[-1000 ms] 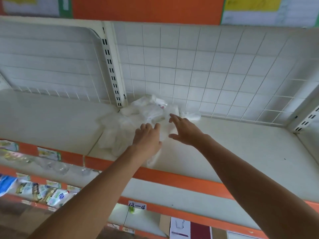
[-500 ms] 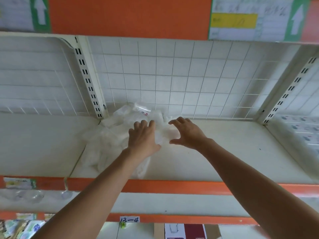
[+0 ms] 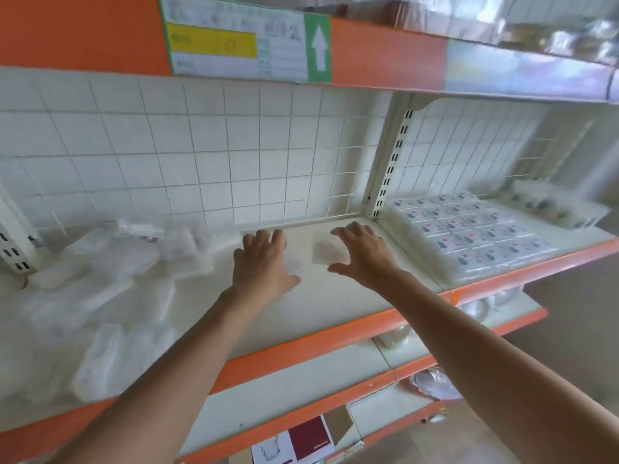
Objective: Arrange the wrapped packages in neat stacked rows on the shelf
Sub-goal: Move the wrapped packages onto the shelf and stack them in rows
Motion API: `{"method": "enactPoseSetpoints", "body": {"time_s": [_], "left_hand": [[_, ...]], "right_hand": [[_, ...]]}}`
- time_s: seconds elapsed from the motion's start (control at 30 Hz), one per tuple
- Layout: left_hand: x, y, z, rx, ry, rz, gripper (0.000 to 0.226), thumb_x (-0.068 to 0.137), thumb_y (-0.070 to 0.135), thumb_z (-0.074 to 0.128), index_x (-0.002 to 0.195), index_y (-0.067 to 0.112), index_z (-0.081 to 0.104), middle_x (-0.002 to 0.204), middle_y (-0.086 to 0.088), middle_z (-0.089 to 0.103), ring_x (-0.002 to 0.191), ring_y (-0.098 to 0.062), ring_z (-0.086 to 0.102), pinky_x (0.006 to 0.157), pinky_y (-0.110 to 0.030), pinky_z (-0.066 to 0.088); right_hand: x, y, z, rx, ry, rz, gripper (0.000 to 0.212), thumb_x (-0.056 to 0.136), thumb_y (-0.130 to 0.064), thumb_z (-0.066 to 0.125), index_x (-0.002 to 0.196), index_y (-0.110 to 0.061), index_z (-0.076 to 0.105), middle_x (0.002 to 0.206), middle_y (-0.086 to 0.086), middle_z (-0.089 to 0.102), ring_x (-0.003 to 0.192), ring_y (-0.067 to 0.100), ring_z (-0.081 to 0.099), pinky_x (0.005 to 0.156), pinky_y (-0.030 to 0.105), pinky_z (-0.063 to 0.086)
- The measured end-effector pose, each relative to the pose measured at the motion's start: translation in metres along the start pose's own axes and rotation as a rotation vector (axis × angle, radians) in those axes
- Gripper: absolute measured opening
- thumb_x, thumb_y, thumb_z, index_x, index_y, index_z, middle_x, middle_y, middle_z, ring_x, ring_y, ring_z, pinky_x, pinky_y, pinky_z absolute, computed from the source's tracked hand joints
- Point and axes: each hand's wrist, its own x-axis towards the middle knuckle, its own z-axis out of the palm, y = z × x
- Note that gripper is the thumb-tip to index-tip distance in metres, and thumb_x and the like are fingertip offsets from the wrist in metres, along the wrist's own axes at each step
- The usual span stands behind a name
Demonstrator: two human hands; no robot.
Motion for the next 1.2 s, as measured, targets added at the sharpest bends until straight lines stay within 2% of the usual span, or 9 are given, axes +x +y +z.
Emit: {"method": "enactPoseSetpoints", "body": {"time_s": [0.2,0.53,0.73,0.93,1.07,1.2], "left_hand": [[0.016,0.08,0.026,0.029,-0.005,0.084,0.06,0.073,0.046,0.072,0.118,0.021,0.041,0.124,-0.002,0.042,0.119,-0.027,0.036,0.091,-0.036,0.036],[0.053,0.263,0.085,-0.001,0.032,0.126,0.063,0.07,0.045,0.077,0.117,0.019,0.044,0.122,-0.001,0.043,0.118,-0.027,0.036,0.09,-0.034,0.038],[0.072,0.346,0.113,-0.011,0.047,0.172,0.064,0.07,0.046,0.077,0.117,0.018,0.046,0.121,-0.002,0.045,0.116,-0.027,0.039,0.091,-0.035,0.039],[0.105,0.382,0.132,0.011,0.017,0.228,0.065,0.072,0.044,0.077,0.121,0.017,0.043,0.126,-0.003,0.044,0.118,-0.026,0.037,0.094,-0.034,0.039],[0.126,0.379,0.142,-0.017,0.01,0.229,0.061,0.074,0.036,0.076,0.121,0.017,0.043,0.125,-0.003,0.043,0.117,-0.025,0.037,0.09,-0.031,0.038],[0.145,0.365,0.148,-0.092,-0.057,0.209,0.06,0.075,0.031,0.077,0.121,0.017,0.041,0.127,-0.002,0.043,0.121,-0.024,0.035,0.095,-0.031,0.038]], "right_hand": [[-0.03,0.082,-0.011,0.017,0.054,0.041,0.072,0.079,-0.045,0.073,0.14,-0.021,0.043,0.133,0.001,0.048,0.124,0.025,0.043,0.095,0.042,0.044],[-0.066,0.279,-0.04,0.08,0.095,0.057,0.075,0.079,-0.044,0.074,0.143,-0.02,0.042,0.137,0.002,0.048,0.126,0.026,0.042,0.1,0.043,0.041],[-0.082,0.364,-0.048,0.1,0.069,0.073,0.074,0.081,-0.044,0.071,0.144,-0.021,0.04,0.139,0.001,0.046,0.128,0.025,0.04,0.102,0.043,0.04],[-0.076,0.418,-0.05,0.11,0.078,0.107,0.074,0.081,-0.042,0.072,0.144,-0.02,0.041,0.139,0.002,0.047,0.127,0.026,0.041,0.102,0.042,0.04],[-0.06,0.43,-0.046,0.099,0.066,0.093,0.074,0.08,-0.043,0.073,0.143,-0.02,0.042,0.139,0.003,0.047,0.127,0.027,0.042,0.103,0.041,0.039],[-0.039,0.427,-0.042,0.07,0.02,0.055,0.076,0.081,-0.044,0.072,0.145,-0.019,0.04,0.14,0.002,0.047,0.128,0.025,0.041,0.103,0.04,0.04]]}}
